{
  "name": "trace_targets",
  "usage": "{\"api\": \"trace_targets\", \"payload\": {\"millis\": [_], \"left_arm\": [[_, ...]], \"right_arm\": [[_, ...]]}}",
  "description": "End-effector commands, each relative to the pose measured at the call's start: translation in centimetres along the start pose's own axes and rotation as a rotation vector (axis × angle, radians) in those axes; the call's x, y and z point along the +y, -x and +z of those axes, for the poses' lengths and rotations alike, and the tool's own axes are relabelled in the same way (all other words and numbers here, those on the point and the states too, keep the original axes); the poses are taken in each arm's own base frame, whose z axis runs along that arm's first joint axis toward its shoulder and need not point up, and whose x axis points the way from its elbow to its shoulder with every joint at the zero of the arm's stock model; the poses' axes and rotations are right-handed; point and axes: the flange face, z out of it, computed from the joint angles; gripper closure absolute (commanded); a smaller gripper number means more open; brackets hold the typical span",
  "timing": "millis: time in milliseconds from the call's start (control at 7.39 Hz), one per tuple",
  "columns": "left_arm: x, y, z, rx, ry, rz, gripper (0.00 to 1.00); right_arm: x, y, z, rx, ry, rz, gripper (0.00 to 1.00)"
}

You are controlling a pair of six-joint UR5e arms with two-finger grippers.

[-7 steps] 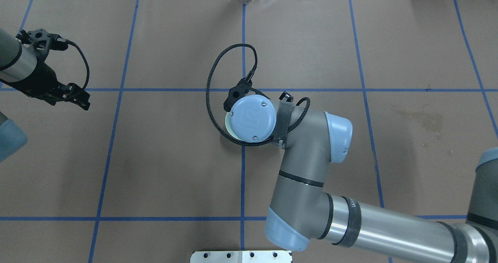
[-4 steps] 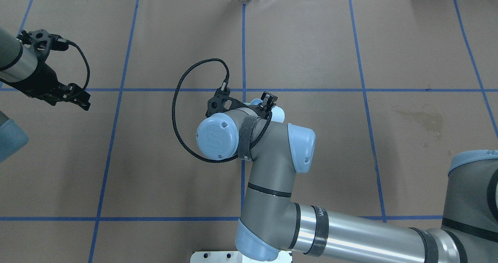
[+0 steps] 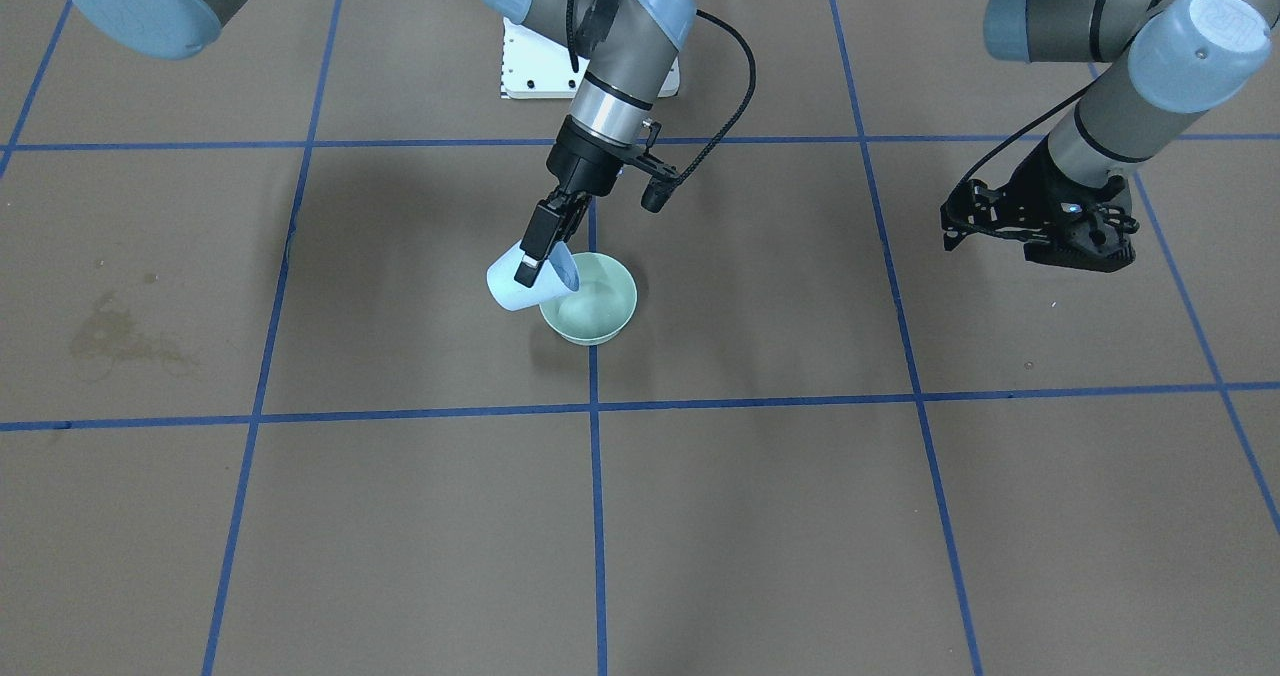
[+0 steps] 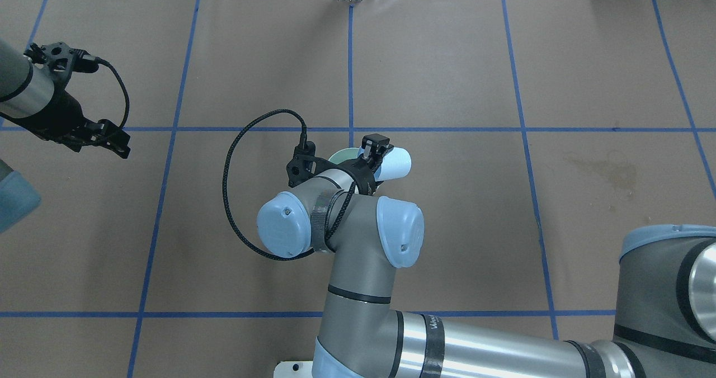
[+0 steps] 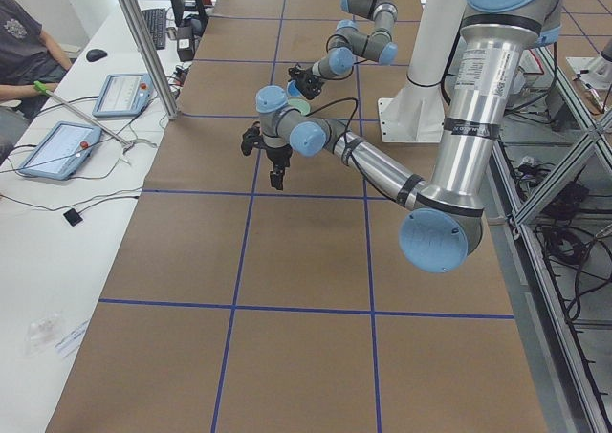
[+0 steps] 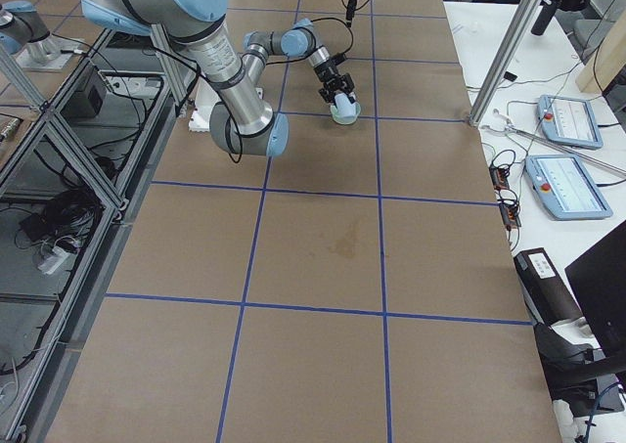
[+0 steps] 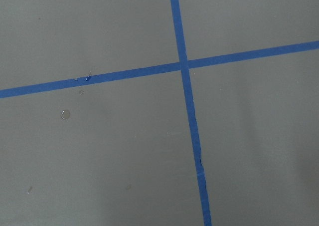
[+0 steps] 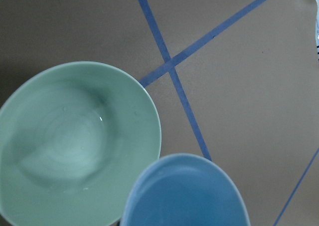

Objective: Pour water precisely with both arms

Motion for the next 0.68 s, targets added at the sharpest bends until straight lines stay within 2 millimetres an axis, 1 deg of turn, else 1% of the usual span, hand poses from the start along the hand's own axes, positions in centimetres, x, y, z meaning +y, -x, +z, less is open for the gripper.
{"api": "trace_targets", "payload": {"millis": [0,135,270,406,541], "left_arm": [[0.02,-0.04,-0.04,0.002,-0.001,-0.024,0.00],[0.01,0.00,0.02,0.002,0.000,-0.025,0.00],[-0.02,0.09,0.13,0.000,0.002,-0.026,0.00],[0.01,0.03,0.19,0.001,0.004,-0.025,0.00],[0.07,0.05,0.06,0.003,0.003,-0.027,0.00]], "right_arm": [[-0.77,2.03,0.69,0.068,0.040,-0.082,0.61],[-0.94,1.83,0.27,0.083,0.049,-0.093,0.61],[-0.79,1.74,0.31,0.097,0.071,-0.112,0.63],[-0.70,1.94,0.48,0.116,0.085,-0.130,0.66],[-0.64,2.35,0.42,0.128,0.105,-0.152,0.67]]}}
